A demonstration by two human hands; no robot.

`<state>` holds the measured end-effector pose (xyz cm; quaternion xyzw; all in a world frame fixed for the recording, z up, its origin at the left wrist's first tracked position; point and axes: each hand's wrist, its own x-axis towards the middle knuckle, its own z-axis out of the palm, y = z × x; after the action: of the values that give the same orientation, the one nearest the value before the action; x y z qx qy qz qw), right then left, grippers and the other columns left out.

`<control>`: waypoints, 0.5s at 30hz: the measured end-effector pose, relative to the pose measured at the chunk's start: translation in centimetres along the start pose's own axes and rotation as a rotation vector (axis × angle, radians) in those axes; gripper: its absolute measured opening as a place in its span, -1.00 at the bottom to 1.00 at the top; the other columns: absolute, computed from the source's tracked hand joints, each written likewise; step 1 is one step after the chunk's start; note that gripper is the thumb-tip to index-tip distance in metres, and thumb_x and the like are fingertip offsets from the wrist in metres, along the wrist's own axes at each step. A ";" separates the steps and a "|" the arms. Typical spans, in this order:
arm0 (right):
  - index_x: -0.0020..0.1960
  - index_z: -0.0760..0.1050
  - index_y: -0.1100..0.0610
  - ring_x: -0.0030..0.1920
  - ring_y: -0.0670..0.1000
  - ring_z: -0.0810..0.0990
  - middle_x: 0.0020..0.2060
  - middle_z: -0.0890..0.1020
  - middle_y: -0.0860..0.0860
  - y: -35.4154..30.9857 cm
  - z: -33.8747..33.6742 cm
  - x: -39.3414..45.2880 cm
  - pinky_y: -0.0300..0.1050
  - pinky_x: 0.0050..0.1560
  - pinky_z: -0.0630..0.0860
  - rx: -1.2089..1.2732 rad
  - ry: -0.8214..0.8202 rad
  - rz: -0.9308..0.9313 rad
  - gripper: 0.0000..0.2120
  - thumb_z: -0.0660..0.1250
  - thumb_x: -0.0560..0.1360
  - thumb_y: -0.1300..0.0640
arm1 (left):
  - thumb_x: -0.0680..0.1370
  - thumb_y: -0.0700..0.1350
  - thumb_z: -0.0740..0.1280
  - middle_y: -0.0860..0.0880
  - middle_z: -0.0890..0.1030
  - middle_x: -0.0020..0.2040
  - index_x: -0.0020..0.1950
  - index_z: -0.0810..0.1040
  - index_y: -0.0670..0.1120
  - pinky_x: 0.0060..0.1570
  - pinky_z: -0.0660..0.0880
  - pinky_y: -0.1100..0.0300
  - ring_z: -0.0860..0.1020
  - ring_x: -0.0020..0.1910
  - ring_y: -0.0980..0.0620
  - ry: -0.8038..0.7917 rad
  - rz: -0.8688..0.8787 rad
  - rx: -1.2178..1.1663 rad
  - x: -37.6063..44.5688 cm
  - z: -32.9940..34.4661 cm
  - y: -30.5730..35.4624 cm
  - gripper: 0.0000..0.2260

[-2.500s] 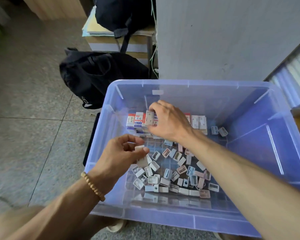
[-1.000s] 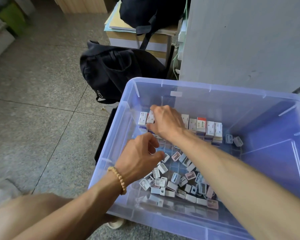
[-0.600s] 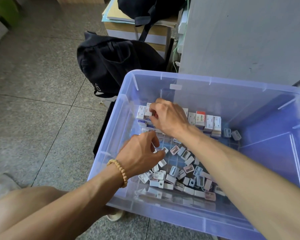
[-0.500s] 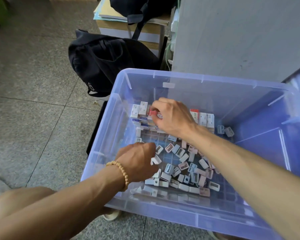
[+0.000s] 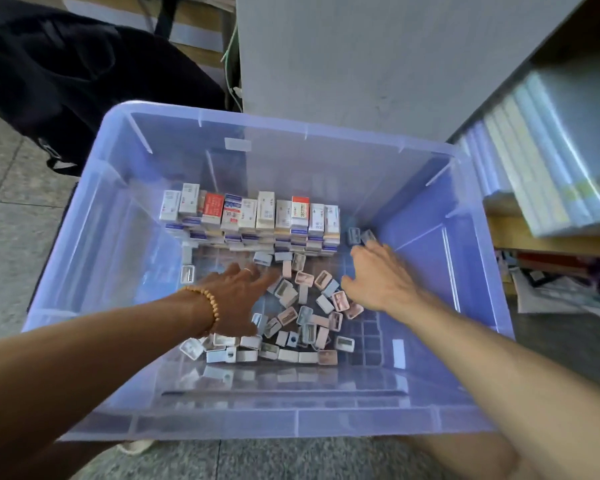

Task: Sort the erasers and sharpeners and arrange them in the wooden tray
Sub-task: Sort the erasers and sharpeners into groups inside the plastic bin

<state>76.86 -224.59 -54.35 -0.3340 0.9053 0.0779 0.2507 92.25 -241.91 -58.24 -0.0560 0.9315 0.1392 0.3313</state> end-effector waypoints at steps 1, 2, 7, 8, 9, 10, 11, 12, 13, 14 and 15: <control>0.24 0.44 0.23 0.34 0.23 0.38 0.33 0.42 0.19 0.0 0.0 0.5 0.02 0.26 0.39 -0.007 0.024 -0.003 -0.67 0.28 0.55 0.07 | 0.49 0.12 0.40 -0.06 0.25 0.48 0.58 -0.07 0.11 0.28 0.43 -0.02 0.31 0.38 -0.10 0.010 0.030 0.005 0.0 0.0 0.2 -0.17; 0.29 0.41 0.24 0.35 0.22 0.37 0.34 0.40 0.20 0.1 0.1 1.0 0.03 0.28 0.37 -0.024 0.031 -0.010 -0.63 0.28 0.55 0.09 | 0.51 0.11 0.37 -0.06 0.29 0.45 0.57 -0.02 0.10 0.24 0.45 0.01 0.34 0.35 -0.09 0.013 0.062 0.011 -0.1 0.0 0.5 -0.23; 0.41 0.31 0.23 0.36 0.22 0.36 0.33 0.40 0.18 0.5 0.9 3.2 0.10 0.34 0.36 -0.111 0.033 -0.016 -0.49 0.30 0.50 0.14 | 0.57 0.10 0.27 -0.06 0.24 0.46 0.54 0.10 0.07 0.26 0.42 0.03 0.29 0.39 -0.07 0.129 0.140 0.097 0.0 0.1 1.4 -0.40; 0.43 0.29 0.23 0.37 0.23 0.35 0.35 0.38 0.19 0.4 1.0 3.3 0.10 0.35 0.36 -0.114 0.004 -0.009 -0.46 0.30 0.49 0.15 | 0.58 0.11 0.25 -0.07 0.20 0.49 0.56 0.07 0.07 0.29 0.40 0.02 0.26 0.42 -0.08 0.166 0.140 0.102 0.2 -0.1 1.3 -0.39; 0.46 0.27 0.22 0.38 0.23 0.35 0.37 0.36 0.19 0.3 1.0 3.3 0.10 0.35 0.37 -0.128 -0.027 -0.011 -0.43 0.30 0.49 0.16 | 0.58 0.12 0.24 -0.08 0.17 0.52 0.57 0.04 0.07 0.32 0.38 0.00 0.23 0.45 -0.09 0.200 0.142 0.111 0.5 -0.4 1.2 -0.37; 0.48 0.25 0.22 0.38 0.24 0.35 0.39 0.33 0.20 0.2 1.1 3.2 0.10 0.35 0.38 -0.152 -0.050 -0.018 -0.40 0.30 0.49 0.17 | 0.58 0.13 0.24 -0.09 0.14 0.54 0.57 0.01 0.07 0.35 0.36 -0.02 0.21 0.47 -0.11 0.222 0.144 0.124 0.8 -0.6 1.1 -0.36; 0.50 0.23 0.21 0.37 0.24 0.37 0.40 0.32 0.21 0.2 1.2 2.9 0.10 0.34 0.39 -0.176 -0.068 -0.027 -0.39 0.31 0.49 0.17 | 0.58 0.13 0.24 -0.10 0.11 0.56 0.58 -0.01 0.06 0.37 0.35 -0.03 0.19 0.49 -0.12 0.230 0.141 0.138 1.2 -0.8 1.2 -0.34; 0.50 0.22 0.21 0.36 0.23 0.38 0.40 0.31 0.21 0.1 1.2 2.5 0.10 0.33 0.39 -0.196 -0.091 -0.035 -0.38 0.32 0.49 0.16 | 0.58 0.14 0.24 -0.11 0.10 0.56 0.59 -0.03 0.04 0.38 0.34 -0.04 0.18 0.50 -0.13 0.224 0.136 0.155 1.5 -0.8 1.4 -0.32; 0.50 0.22 0.21 0.35 0.23 0.40 0.40 0.30 0.20 0.0 1.3 1.9 0.10 0.31 0.39 -0.208 -0.123 -0.045 -0.40 0.31 0.51 0.15 | 0.58 0.14 0.24 -0.12 0.09 0.56 0.59 -0.05 0.03 0.39 0.32 -0.05 0.15 0.50 -0.14 0.215 0.126 0.175 1.8 -0.7 1.6 -0.30; 0.49 0.24 0.21 0.33 0.23 0.42 0.40 0.30 0.19 0.0 1.3 1.4 0.09 0.28 0.41 -0.207 -0.169 -0.057 -0.44 0.29 0.53 0.13 | 0.58 0.15 0.23 -0.12 0.08 0.57 0.60 -0.06 0.02 0.41 0.30 -0.07 0.13 0.51 -0.15 0.209 0.115 0.197 2.0 -0.5 1.9 -0.30; 0.46 0.28 0.20 0.30 0.23 0.46 0.38 0.31 0.18 0.0 1.3 0.8 0.08 0.24 0.43 -0.192 -0.217 -0.072 -0.51 0.26 0.57 0.11 | 0.58 0.15 0.22 -0.12 0.07 0.56 0.60 -0.07 0.01 0.42 0.28 -0.08 0.12 0.50 -0.15 0.206 0.107 0.220 2.2 -0.3 2.1 -0.30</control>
<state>76.85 -224.64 -55.84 -0.3785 0.8485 0.1907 0.3168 89.96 -240.07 -58.90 0.0163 0.9718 0.0471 0.2304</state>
